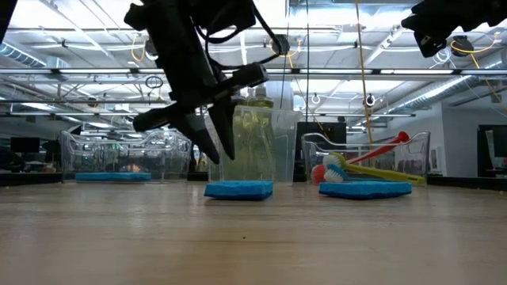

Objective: Pick & Place Kitchen Sink Supplies
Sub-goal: Put the blue sponge into the left transparent bin

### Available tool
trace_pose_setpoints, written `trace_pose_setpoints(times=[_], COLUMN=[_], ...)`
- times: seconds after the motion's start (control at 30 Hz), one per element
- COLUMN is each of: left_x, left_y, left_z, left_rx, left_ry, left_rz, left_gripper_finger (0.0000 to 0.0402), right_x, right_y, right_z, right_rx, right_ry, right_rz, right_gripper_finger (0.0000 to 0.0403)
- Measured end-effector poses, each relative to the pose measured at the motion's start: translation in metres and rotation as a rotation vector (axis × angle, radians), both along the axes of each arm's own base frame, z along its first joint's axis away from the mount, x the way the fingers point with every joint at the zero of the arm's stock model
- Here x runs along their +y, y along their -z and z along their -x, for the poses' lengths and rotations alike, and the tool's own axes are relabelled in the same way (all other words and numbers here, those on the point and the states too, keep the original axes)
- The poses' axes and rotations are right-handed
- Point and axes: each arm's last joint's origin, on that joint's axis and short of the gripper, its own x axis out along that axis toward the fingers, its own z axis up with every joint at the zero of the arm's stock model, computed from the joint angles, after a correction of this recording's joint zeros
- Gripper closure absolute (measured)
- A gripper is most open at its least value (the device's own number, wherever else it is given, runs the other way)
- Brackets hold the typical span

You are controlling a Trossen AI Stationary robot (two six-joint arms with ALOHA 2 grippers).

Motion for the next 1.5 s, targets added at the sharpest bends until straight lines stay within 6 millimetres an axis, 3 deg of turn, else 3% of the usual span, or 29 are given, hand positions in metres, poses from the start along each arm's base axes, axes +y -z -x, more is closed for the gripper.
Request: trace_pose_setpoints(times=[0.4,0.7,1.17,1.5], left_x=[-0.003,-0.004,0.010,0.011], left_y=[0.020,0.019,0.010,0.021], left_z=[-0.011,-0.012,-0.007,-0.006], left_rx=[-0.004,-0.012,0.010,0.067], left_ry=[0.065,0.048,0.045,0.037], left_rz=[0.091,0.143,0.133,0.110], left_gripper_finger=[0.0309,0.0306,0.0182,0.0183], right_x=[0.000,0.000,0.000,0.000], right_y=[0.000,0.001,0.001,0.001], right_z=[0.000,0.000,0.000,0.000], right_rx=[0.003,0.006,0.008,0.008], right_ry=[0.001,0.001,0.001,0.001], right_rz=[0.000,0.001,0.001,0.001], right_gripper_finger=[0.0303,0.0303,0.0303,0.0303])
